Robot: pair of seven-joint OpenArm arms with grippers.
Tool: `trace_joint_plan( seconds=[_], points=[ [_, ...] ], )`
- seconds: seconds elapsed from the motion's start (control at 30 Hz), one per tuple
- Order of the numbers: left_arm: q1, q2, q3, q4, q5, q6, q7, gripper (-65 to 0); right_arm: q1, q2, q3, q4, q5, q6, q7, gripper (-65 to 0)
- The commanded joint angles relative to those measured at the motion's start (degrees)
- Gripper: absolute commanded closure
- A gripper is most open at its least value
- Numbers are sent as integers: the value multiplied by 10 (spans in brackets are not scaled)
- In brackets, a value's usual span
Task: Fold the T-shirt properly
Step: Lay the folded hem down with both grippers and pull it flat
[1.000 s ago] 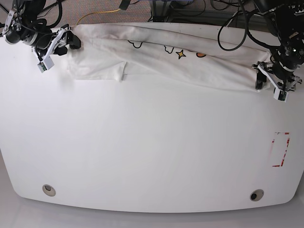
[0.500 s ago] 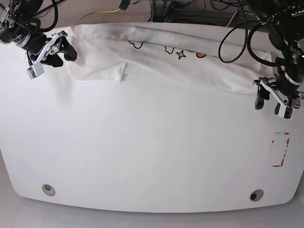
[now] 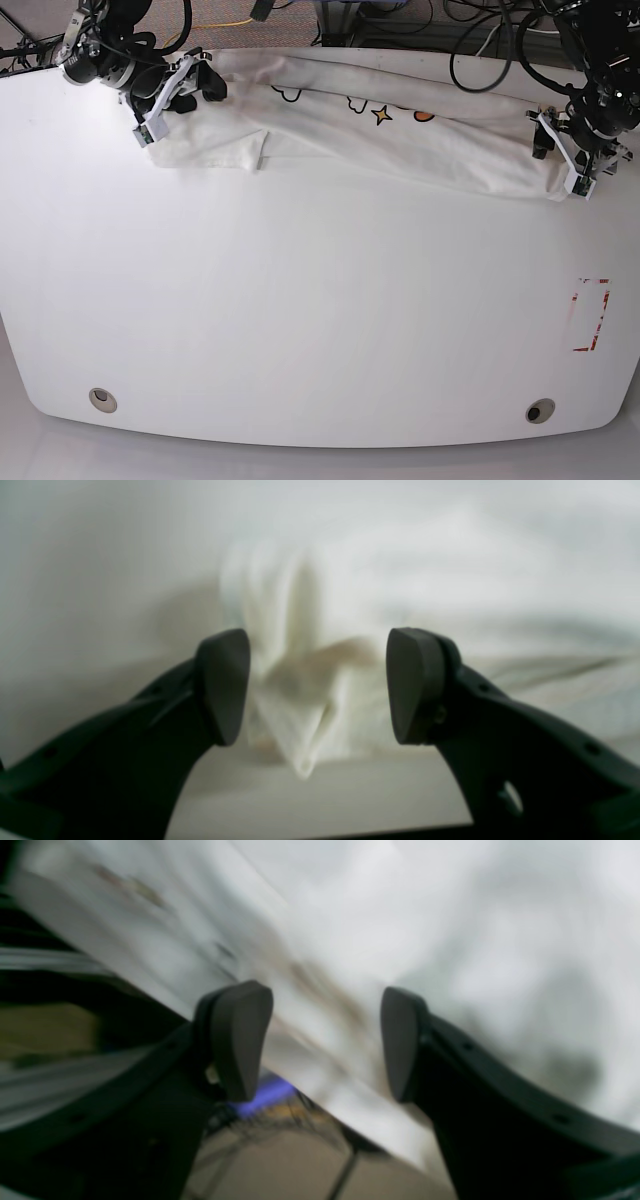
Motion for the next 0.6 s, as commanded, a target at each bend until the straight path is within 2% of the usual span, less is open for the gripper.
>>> trace_joint_plan(
  seconds=[0.0,0.13,0.2,0.33,0.57],
  points=[
    [3,-12,0,-9,-12,-1,-33,-401,18,4,-13,-14,-25,0,17,-355],
    [17,-36,4,-47,-12,-1,-63,-401,39,10,-10,-88,-53,0,40,-355],
    [7,-35,6,-81,-11,-1,-68,-401,56,35,-12,-138,-54,0,68,-355],
    [-13,-38,20,-135,-11,-1,-68,-401,79,75,-13,-204,-54,0,89,-355],
    [-78,-36,43,-189,-11,-1,-68,-401,141,114,-13,-264,-54,0,97,-355]
  ],
)
